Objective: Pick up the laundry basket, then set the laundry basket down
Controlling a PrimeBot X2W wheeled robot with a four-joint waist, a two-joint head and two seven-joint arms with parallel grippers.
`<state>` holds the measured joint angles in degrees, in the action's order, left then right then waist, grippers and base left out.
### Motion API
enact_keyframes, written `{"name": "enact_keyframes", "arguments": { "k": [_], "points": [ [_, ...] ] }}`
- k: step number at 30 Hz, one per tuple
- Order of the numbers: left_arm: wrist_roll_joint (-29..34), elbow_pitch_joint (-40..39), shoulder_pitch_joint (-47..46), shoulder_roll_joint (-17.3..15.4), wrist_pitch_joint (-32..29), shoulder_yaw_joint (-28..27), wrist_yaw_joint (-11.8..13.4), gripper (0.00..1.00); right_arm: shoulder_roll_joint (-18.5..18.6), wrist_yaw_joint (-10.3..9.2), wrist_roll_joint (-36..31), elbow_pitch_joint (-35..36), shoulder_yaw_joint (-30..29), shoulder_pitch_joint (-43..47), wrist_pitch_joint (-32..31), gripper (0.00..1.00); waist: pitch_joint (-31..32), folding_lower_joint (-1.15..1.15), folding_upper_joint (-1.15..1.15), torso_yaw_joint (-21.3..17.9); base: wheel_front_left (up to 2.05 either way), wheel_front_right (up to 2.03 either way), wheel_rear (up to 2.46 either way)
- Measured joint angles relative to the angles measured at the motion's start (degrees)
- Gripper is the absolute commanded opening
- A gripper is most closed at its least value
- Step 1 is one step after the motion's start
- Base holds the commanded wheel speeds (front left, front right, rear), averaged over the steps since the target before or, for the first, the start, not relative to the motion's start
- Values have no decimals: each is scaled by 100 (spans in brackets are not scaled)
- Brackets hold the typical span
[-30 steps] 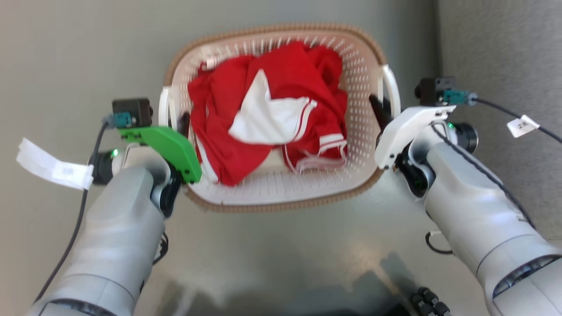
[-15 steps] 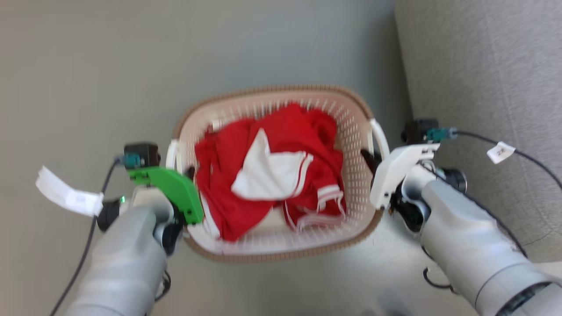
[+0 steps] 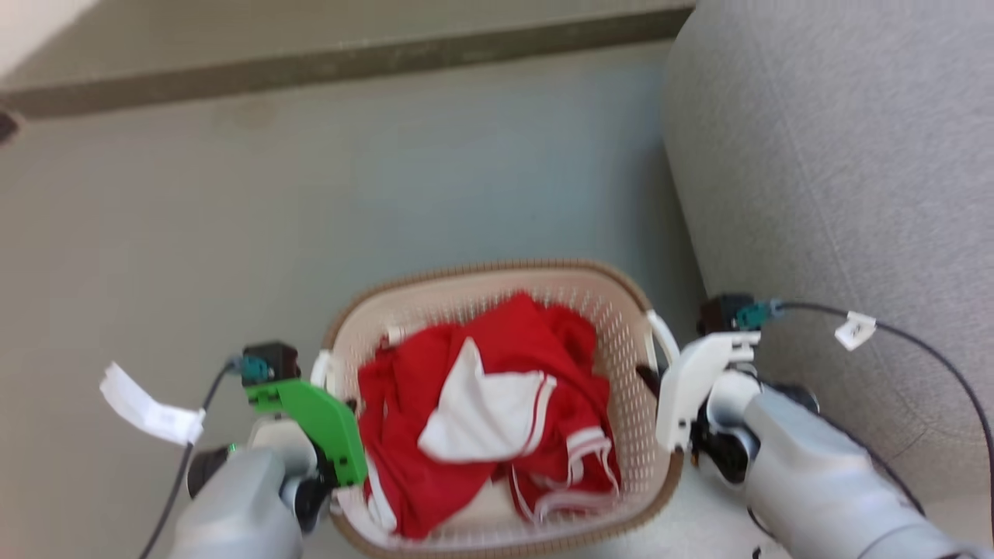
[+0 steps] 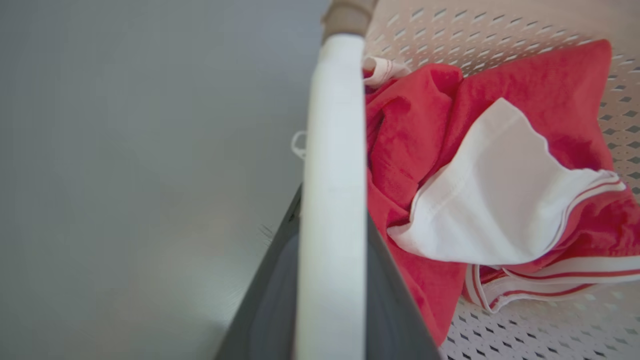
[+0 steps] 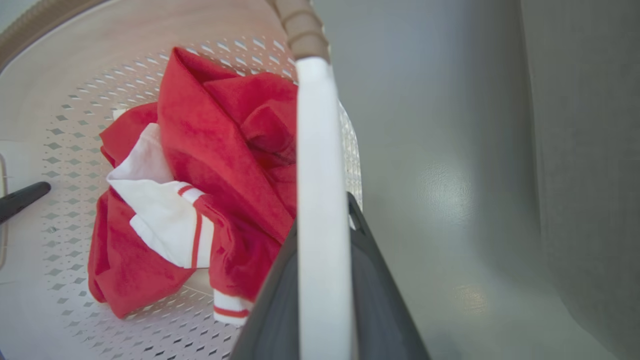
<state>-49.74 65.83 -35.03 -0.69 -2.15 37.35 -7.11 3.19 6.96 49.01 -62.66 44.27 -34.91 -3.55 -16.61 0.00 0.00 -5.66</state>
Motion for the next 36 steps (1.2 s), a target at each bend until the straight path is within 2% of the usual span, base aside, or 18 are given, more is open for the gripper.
{"name": "enact_keyframes", "arguments": {
  "k": [10, 17, 36],
  "points": [
    [-305, 12, 749, 1, -281, 216, 0, 0, -15, -1, 258, -56, 259, 677, -342, 0, 909, 0, 0, -12, 0, 0, 0],
    [-377, 13, 818, -8, -380, 326, 0, 0, -12, -8, 350, -59, 327, 750, -460, 0, 1332, 0, 0, -3, 0, 0, 0],
    [-588, 4, 825, -30, -495, 516, 22, 0, 12, -10, 510, -68, 478, 756, -621, 0, 1489, 0, 0, -15, 0, 0, 0]
  ]
}}
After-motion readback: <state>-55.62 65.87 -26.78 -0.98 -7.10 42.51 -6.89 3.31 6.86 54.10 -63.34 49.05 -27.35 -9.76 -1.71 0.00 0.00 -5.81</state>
